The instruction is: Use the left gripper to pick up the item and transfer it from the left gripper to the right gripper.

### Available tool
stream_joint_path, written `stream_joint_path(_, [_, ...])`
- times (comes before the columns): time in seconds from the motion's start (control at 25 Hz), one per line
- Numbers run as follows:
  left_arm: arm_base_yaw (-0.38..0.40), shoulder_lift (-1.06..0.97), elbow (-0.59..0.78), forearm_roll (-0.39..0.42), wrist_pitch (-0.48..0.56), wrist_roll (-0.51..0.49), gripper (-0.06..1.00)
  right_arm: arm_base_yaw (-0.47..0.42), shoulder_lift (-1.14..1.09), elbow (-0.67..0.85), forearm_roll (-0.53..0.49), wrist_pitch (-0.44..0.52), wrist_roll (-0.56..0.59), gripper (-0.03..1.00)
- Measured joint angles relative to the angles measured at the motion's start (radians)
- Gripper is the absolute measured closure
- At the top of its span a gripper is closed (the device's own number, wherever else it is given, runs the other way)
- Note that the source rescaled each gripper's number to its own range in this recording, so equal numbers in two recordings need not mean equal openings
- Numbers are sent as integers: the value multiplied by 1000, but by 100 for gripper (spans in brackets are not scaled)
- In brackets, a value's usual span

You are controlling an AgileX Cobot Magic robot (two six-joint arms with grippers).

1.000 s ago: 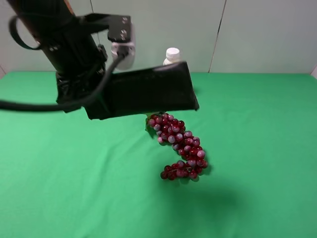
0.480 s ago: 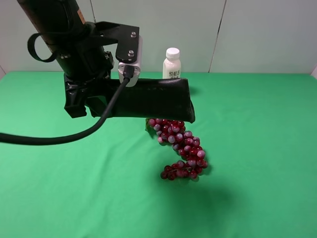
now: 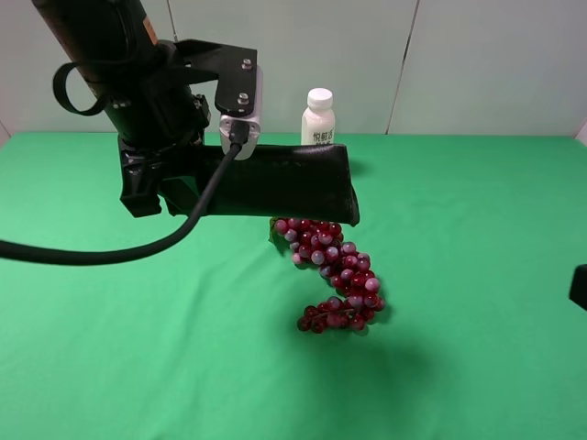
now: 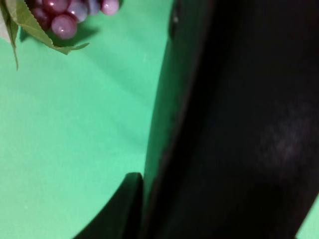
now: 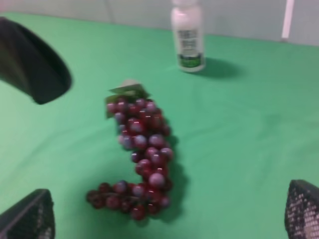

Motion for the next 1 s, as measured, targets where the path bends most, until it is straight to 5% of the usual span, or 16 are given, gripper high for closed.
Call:
stream_joint_path(0.6, [0,0,0,4,0,-2,93,261,443,-4,291,-214,-393,-3])
stream_joint_path(1.0, [0,0,0,4,-4,-2,93,329,678,-4,524,-301,-686,-3])
